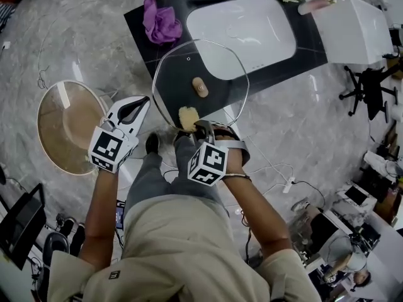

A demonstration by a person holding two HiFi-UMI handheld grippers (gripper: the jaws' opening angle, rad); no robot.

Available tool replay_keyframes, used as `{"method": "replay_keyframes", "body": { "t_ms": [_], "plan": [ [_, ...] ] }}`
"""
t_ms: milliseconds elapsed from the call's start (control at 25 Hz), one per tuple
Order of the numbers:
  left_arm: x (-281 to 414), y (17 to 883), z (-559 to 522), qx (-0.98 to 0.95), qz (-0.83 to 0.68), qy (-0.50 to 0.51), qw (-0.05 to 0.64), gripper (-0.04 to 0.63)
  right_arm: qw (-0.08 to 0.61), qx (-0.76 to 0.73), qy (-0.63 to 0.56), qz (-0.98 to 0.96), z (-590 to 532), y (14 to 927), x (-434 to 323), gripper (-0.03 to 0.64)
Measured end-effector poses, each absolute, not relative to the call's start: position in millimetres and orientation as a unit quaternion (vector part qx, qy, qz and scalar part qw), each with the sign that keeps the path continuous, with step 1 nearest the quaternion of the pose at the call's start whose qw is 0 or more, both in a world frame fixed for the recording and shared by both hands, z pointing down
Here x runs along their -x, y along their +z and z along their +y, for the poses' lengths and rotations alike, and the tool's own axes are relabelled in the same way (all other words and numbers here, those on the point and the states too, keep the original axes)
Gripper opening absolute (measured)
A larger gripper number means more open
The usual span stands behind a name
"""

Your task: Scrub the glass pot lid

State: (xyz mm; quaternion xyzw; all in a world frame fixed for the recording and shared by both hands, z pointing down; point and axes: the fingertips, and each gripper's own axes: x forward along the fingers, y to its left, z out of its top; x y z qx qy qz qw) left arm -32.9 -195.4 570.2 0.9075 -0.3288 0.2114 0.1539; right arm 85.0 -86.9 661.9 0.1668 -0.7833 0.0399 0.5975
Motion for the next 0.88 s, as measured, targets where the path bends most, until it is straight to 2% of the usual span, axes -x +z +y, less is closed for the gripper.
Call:
{"method": "replay_keyframes", "body": {
  "t_ms": [360, 880],
  "plan": [
    [14, 562, -193, -0.915, -0.314, 0.210, 0.141, 0.014, 0.605, -0.264, 0.100, -0.744, -115, 658, -178, 0.052],
    [30, 549, -181, -0.911, -0.322, 0.220, 0.131, 0.014, 0.605, -0.328, 0.089, -0.720, -186, 657, -209, 0.052]
  ]
}}
